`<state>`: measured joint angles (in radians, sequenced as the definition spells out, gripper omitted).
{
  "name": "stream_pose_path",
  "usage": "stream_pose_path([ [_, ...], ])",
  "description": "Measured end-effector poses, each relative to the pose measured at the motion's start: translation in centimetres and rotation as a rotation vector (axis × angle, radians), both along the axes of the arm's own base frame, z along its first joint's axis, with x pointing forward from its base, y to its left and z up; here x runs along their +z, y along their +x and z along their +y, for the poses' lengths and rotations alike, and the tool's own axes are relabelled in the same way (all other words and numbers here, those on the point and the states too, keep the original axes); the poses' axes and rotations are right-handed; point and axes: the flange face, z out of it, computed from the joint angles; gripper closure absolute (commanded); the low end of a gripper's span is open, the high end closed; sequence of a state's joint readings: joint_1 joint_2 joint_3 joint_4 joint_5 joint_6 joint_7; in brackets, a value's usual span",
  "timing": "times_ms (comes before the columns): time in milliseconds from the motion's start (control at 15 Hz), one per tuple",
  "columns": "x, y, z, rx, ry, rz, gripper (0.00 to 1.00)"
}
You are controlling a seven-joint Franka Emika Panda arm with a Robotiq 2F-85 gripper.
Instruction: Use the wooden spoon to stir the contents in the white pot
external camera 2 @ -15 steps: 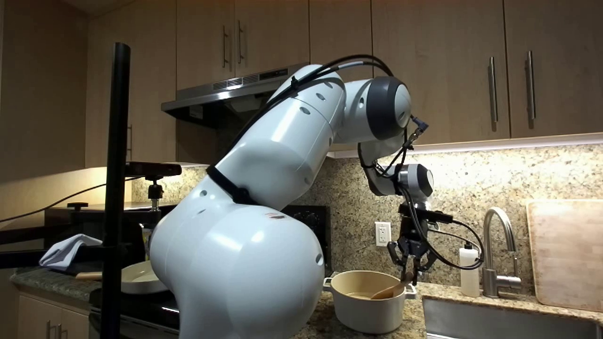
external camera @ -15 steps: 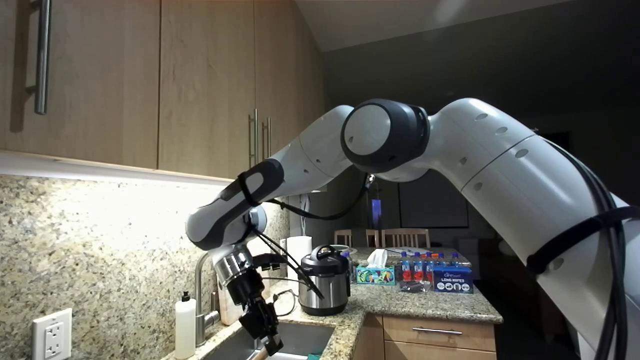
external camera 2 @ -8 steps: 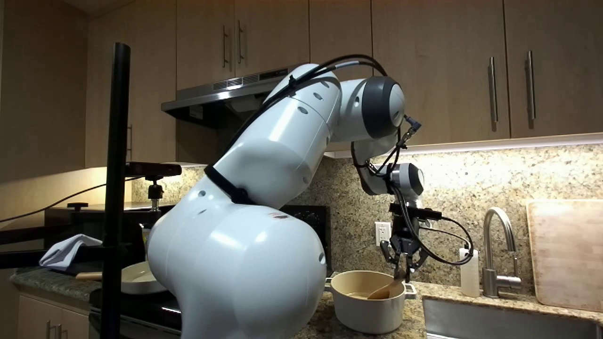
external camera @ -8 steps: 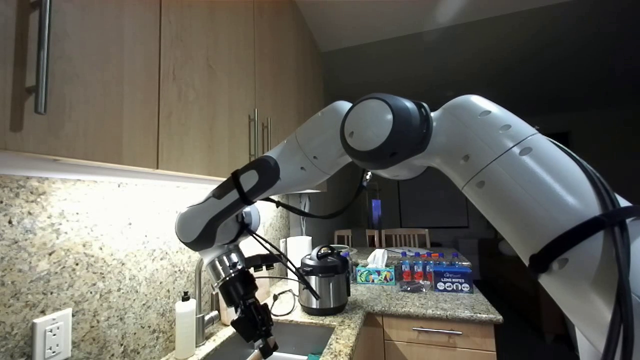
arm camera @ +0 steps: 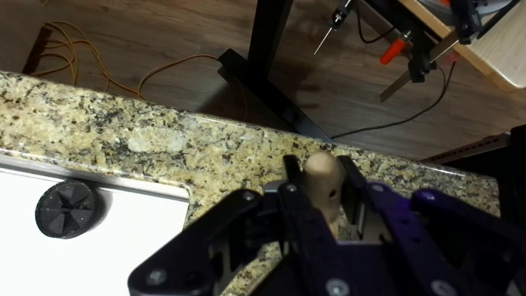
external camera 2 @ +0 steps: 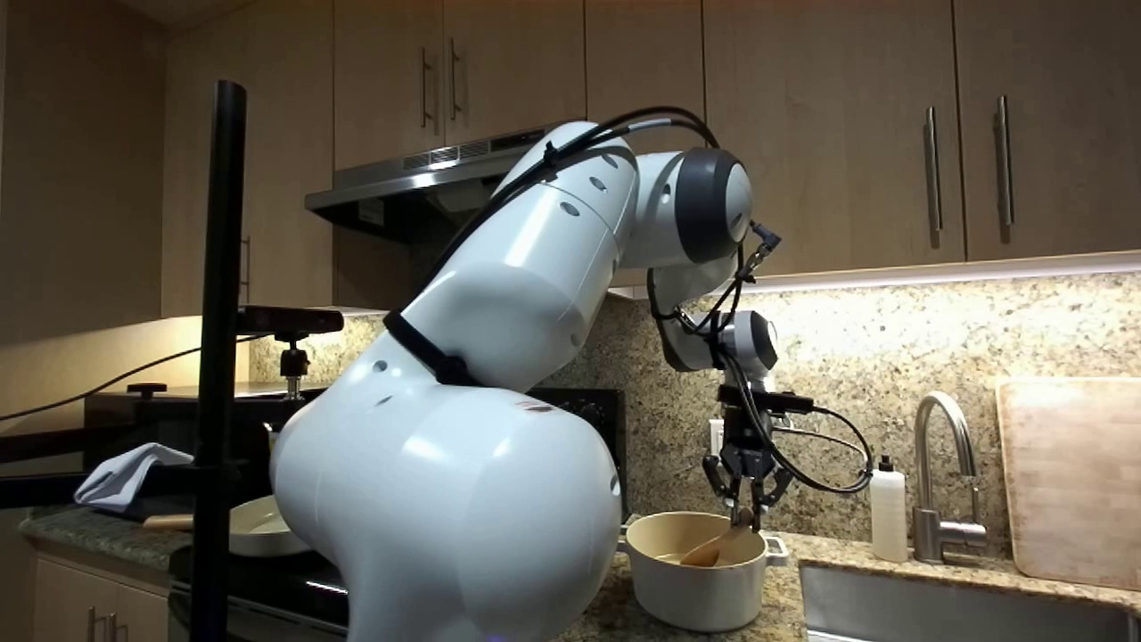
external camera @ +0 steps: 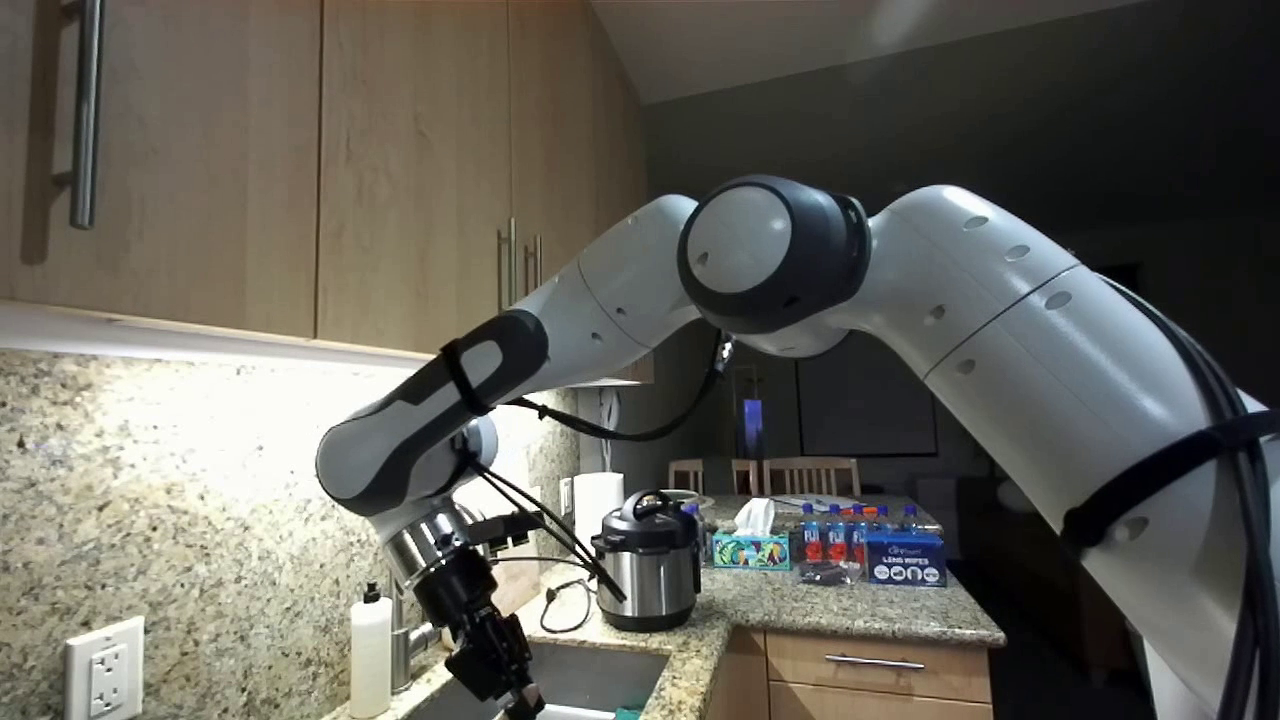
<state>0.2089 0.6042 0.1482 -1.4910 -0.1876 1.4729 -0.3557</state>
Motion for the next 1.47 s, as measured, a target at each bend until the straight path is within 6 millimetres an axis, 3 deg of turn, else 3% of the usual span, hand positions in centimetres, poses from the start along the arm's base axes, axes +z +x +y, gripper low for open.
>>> stream_pose_path([
  [267,0.1,-1.5,1.7,0.066,-0.038,0.0,0.92],
  [533,0.9,-2.8,1.4,0.077,-0.047,-0.001,0.92],
  [867,1.7,-3.8,-1.8,0.035,-0.033,-0.012,0.92],
  [1200,2.4,-3.0,-6.1,-0.042,-0.037,-0.029,0.92],
  [1467,2.8,-2.3,-6.5,-0.068,-0.078,-0.058,0.92],
])
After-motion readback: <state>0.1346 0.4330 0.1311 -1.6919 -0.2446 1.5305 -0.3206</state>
